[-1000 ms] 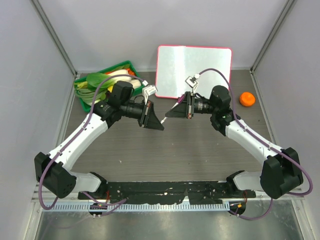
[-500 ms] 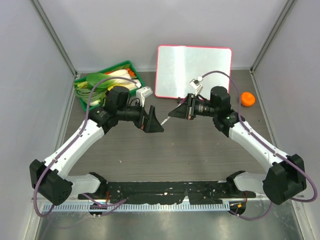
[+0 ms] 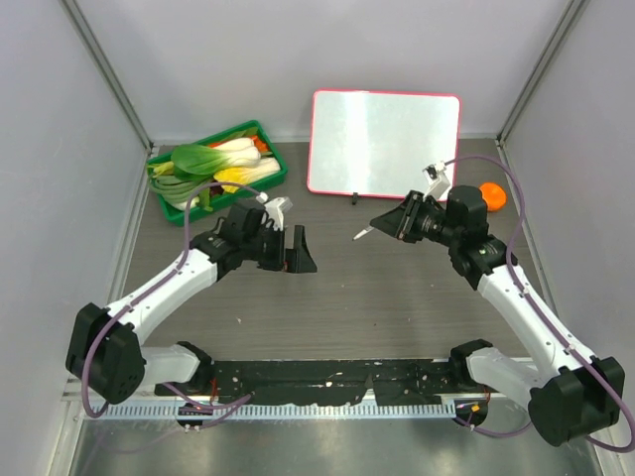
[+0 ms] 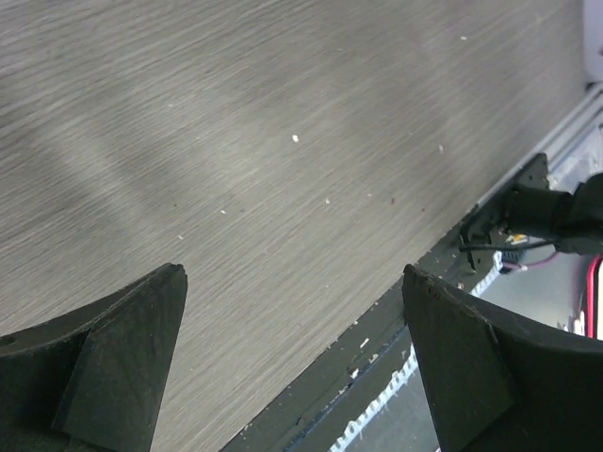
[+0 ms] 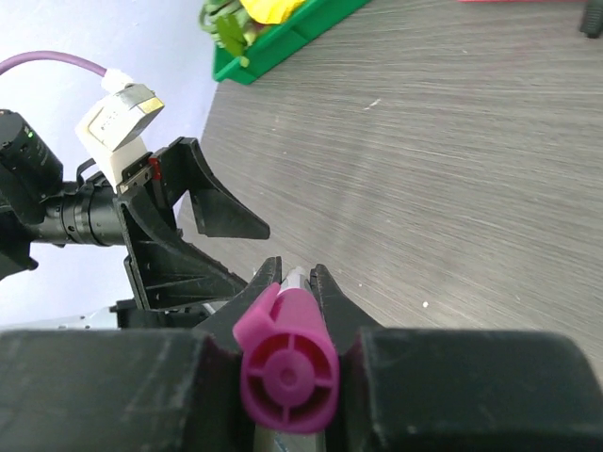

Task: Write a sentence on the whiteboard
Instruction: Pick up the whiteboard marker at the center of the board, then move the whiteboard stand to the center of the board.

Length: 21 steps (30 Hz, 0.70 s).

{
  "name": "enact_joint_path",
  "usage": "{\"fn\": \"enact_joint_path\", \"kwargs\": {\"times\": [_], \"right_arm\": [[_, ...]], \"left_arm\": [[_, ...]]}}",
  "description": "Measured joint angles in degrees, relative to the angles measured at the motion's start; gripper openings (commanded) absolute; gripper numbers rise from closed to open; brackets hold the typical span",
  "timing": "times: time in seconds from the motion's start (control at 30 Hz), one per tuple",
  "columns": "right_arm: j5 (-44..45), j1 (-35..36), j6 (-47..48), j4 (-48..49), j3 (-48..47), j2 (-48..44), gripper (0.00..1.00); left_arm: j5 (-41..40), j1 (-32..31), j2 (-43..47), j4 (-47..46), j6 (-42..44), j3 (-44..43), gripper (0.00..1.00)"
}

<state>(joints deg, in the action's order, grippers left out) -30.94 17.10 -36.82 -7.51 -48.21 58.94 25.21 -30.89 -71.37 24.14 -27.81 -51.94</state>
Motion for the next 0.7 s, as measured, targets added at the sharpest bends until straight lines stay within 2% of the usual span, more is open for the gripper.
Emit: {"fn": "enact_joint_path", "kwargs": {"times": [0.3,0.7], "right_arm": [[6.95,-1.36,2.27,-4.28,0.48,-1.2,0.01],[11.19,-5.09,4.81,-8.13,-1.4,0.7,0.01]], "left_arm": [[-9.16,0.22,-7.19,-1.95,-1.97,-1.31,1.0],[-20.09,-0.68,-29.07,3.06,-2.03,-20.44,1.0]]}}
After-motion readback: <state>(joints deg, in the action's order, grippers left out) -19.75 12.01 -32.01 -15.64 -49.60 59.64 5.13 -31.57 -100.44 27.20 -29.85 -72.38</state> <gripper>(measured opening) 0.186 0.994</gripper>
